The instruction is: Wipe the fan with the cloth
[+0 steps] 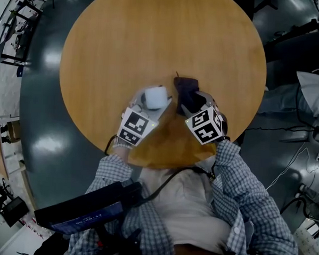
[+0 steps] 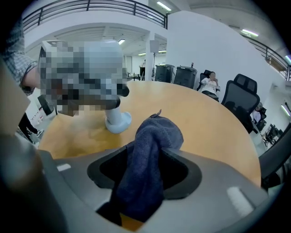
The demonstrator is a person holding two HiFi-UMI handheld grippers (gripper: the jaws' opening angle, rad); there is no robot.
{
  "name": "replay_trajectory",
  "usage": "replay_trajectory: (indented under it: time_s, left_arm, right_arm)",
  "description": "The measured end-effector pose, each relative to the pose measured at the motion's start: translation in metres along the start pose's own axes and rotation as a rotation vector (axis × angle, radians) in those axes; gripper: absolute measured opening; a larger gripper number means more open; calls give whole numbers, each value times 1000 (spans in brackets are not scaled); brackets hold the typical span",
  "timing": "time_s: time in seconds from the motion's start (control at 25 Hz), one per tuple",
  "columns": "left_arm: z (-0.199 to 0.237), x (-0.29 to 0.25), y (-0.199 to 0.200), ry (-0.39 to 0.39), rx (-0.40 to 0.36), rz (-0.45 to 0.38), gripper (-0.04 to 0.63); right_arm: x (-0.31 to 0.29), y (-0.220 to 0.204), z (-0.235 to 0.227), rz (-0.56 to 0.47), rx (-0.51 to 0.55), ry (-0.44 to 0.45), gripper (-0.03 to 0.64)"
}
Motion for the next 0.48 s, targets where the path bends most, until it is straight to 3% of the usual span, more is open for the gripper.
replay_trajectory:
  time_s: [0.2,0.48]
  left_arm:
    - [4,2,0,16,32,-31,240]
    - [8,24,-6,23,58,-48,245]
  right_arm:
    - [5,-2,1,-31,-18,13,278]
    - [18,3,6,-83,-58,24,298]
Point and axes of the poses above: the fingertips, and each gripper's own axes: x backward along the fingers, z to its left, y out of its top, the point moved 5 cm from there along x, backward along the fingers, and after that the axes turned 7 degrees about y, right-handed, at the moved point
